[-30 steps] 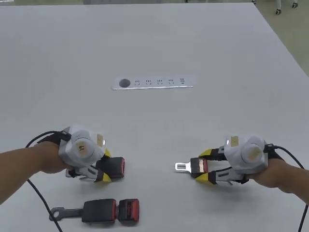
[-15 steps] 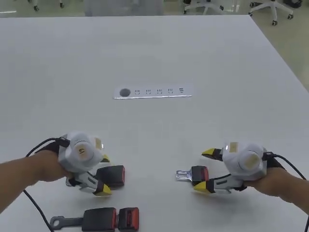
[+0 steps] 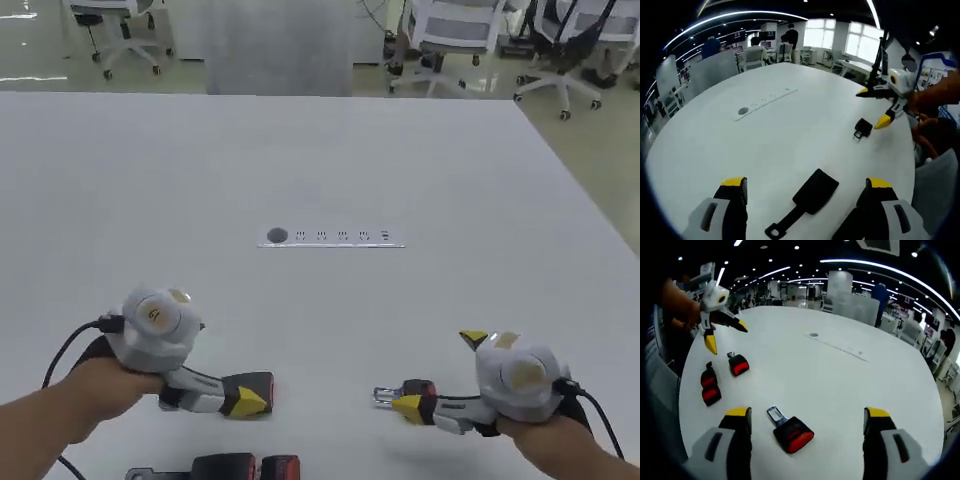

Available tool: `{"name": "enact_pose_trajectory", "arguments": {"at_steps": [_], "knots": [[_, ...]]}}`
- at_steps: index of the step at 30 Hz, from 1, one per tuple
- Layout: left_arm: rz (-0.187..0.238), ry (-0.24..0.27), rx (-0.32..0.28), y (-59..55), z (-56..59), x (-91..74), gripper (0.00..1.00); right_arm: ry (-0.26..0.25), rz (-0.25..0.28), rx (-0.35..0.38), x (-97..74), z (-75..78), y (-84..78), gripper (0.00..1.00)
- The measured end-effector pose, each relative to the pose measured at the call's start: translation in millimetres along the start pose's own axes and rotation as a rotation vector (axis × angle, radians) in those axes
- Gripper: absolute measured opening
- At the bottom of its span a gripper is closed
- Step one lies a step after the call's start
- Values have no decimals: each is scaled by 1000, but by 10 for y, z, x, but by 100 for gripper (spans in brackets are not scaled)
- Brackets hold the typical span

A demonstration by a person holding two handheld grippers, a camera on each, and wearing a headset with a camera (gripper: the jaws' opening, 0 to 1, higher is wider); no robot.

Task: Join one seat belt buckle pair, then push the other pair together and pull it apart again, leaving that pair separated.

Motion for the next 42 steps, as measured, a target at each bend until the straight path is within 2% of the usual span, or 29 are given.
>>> {"name": "enact_pose_trajectory", "arguments": {"at_steps": [2,3,11,13,15,17,22,25,27,33,37,42], "knots": [[24,59,-31,-18,-33,-134,100,-15,18,19,-52,-51,22,97],[28,62,-31,-31,-21,-180,100,-24,30,44,-91,-92,37,97],[98,127,-85,-177,67,-590,100,-51,67,63,-288,-386,71,100],[114,134,-103,-225,107,-702,100,-57,85,67,-339,-461,93,100],[124,138,-95,-264,152,-784,100,-61,100,73,-390,-528,118,100],[123,139,-80,-352,211,-881,100,-67,110,71,-435,-584,134,100],[140,159,-89,-516,281,-1077,100,-72,119,82,-489,-714,122,100],[147,170,-76,-614,322,-1192,100,-52,114,42,-518,-862,117,100],[164,172,-90,-674,340,-1270,100,-39,114,23,-550,-943,112,100],[172,178,-94,-880,454,-1460,100,-26,118,-20,-662,-1081,81,100],[183,192,-105,-994,478,-1564,100,-24,117,-45,-760,-1161,17,100],[197,206,-105,-1073,539,-1670,100,-29,116,-45,-873,-1227,-59,100]]}}
Point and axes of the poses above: the centre of the closed fingertips' face, and the gripper's own axes: x roughly forward along the fingers, z roughly to its right, y roughly out of its top, the point moved 5 cm from there along -x, roughly backward along the fingers, and after that the axes turned 5 degrees about x, right-handed, at the moved point
